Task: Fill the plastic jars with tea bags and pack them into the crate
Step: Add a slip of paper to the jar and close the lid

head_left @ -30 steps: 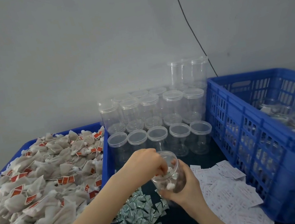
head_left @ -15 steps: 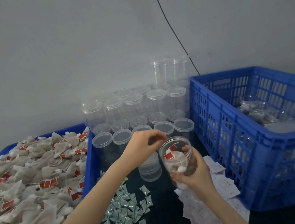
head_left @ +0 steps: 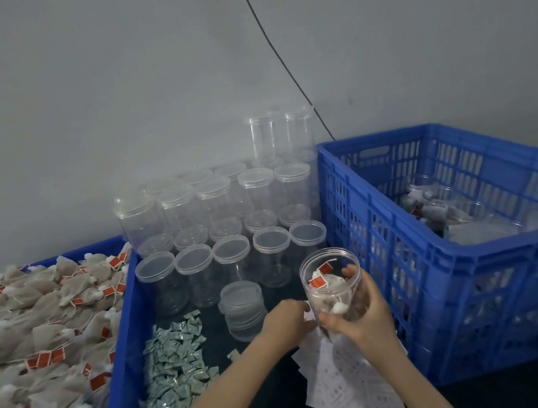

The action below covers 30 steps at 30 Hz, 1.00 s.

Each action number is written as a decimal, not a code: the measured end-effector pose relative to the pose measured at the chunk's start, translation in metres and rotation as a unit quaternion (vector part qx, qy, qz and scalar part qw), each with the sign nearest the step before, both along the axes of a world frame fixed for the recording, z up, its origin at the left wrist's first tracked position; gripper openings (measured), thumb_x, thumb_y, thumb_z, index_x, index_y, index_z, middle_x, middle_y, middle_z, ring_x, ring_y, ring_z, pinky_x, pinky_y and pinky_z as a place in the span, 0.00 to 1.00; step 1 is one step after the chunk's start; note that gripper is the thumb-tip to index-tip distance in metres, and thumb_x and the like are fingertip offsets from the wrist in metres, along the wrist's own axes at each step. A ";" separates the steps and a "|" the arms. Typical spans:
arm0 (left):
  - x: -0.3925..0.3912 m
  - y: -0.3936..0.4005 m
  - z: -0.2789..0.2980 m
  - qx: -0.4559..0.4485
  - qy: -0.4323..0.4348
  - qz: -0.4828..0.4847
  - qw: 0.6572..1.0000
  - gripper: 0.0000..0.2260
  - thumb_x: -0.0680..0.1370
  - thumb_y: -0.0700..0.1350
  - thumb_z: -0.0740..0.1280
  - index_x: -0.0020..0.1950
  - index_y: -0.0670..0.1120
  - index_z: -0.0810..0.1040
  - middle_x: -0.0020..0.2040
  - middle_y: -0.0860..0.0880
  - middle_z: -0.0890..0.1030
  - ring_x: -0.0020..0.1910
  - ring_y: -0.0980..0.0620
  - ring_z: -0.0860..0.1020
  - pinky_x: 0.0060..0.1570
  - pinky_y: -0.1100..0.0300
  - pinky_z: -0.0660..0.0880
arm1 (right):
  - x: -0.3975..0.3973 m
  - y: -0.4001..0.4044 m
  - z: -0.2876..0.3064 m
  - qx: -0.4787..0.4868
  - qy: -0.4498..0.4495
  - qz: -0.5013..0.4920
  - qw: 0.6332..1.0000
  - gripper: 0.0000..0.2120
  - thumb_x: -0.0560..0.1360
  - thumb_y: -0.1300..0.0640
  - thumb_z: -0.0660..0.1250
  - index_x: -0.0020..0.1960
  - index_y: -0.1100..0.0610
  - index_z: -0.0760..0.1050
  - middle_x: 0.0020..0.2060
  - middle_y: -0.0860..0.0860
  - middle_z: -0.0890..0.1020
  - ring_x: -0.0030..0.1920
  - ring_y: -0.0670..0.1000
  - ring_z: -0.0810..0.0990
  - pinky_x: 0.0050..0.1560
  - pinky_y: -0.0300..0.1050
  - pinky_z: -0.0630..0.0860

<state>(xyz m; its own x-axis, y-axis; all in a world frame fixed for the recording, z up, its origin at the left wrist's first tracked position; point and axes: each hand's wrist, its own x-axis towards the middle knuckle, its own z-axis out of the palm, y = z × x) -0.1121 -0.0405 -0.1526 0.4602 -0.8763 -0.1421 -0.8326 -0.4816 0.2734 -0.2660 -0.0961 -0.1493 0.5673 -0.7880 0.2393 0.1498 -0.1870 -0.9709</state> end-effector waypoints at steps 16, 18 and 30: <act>-0.007 -0.002 -0.034 -0.103 -0.169 -0.048 0.979 0.12 0.80 0.48 0.59 0.57 0.47 0.79 0.55 0.49 0.79 0.55 0.50 0.72 0.40 0.60 0.66 | -0.011 -0.008 -0.007 0.009 0.021 0.000 1.000 0.48 0.52 0.50 0.83 0.70 0.48 0.69 0.60 0.43 0.79 0.56 0.37 0.79 0.48 0.31 0.77; -0.009 -0.004 -0.034 -0.107 -0.173 -0.071 0.976 0.12 0.80 0.48 0.60 0.58 0.45 0.77 0.56 0.48 0.79 0.56 0.50 0.73 0.40 0.60 0.66 | -0.011 -0.007 -0.007 0.012 0.025 -0.001 1.000 0.51 0.51 0.47 0.82 0.71 0.48 0.68 0.61 0.43 0.78 0.57 0.40 0.79 0.51 0.34 0.78; -0.006 -0.006 -0.046 -0.035 -0.314 -0.229 0.921 0.12 0.81 0.41 0.55 0.60 0.43 0.75 0.57 0.45 0.79 0.58 0.47 0.75 0.59 0.53 0.68 | -0.009 -0.009 -0.011 0.001 0.045 -0.015 0.999 0.46 0.59 0.61 0.84 0.72 0.50 0.68 0.61 0.44 0.78 0.60 0.44 0.79 0.56 0.40 0.78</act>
<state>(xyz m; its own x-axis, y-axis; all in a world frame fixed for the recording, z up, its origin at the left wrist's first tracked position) -0.1176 -0.0466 -0.1986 0.0119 -0.9958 0.0905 -0.9487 -0.0399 -0.3138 -0.2752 -0.1051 -0.1599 0.5631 -0.8047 0.1880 0.0573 -0.1889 -0.9803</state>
